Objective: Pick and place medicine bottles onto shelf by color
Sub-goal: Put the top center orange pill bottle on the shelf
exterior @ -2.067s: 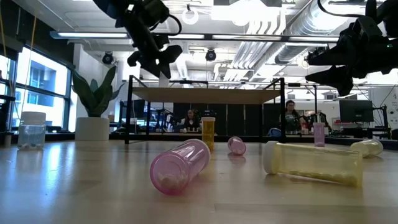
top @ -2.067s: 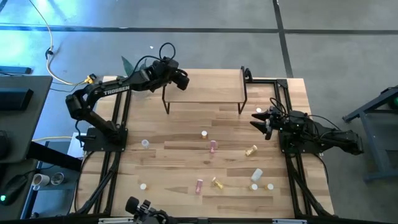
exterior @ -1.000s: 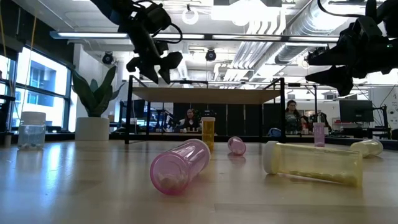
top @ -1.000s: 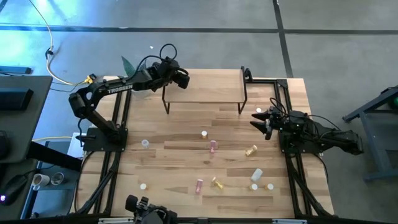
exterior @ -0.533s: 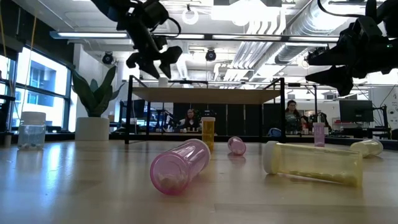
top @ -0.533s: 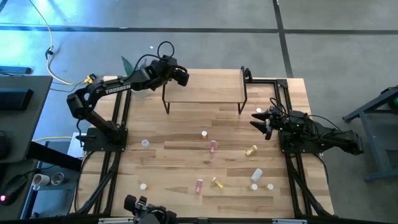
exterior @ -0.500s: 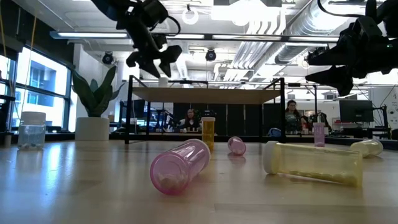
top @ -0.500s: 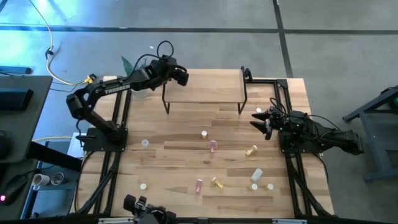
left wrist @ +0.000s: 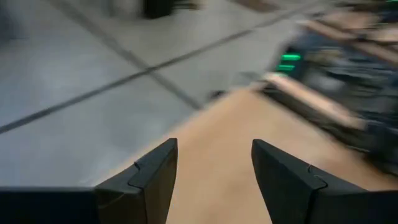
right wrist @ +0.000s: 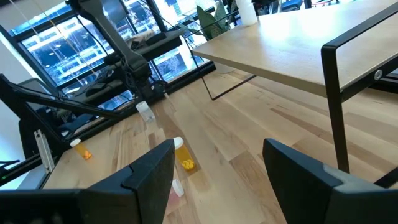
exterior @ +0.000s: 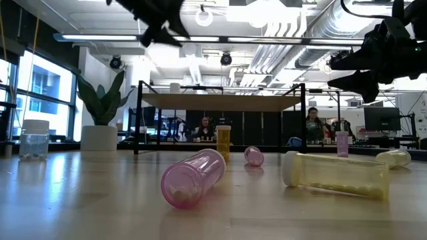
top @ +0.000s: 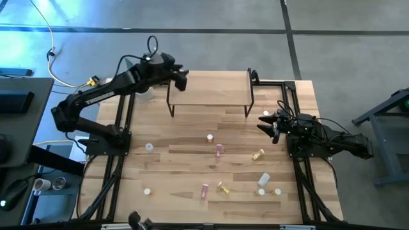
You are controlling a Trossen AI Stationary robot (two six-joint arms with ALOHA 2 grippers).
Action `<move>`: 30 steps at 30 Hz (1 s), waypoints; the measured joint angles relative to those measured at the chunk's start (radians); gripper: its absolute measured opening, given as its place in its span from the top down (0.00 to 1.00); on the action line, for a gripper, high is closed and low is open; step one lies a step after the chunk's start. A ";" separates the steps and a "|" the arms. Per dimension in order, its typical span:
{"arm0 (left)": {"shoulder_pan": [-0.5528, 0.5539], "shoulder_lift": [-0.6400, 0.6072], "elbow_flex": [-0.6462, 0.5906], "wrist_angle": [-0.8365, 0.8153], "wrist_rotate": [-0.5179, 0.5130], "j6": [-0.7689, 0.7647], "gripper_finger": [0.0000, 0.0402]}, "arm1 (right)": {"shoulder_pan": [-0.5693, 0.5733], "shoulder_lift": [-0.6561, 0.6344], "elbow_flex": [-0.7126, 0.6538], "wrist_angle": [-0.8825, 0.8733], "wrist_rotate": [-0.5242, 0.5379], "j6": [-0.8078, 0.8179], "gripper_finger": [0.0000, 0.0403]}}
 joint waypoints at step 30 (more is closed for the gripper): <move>-0.589 -0.067 -0.184 0.384 0.098 -0.266 0.51 | 0.000 0.000 0.000 0.060 0.000 0.187 0.41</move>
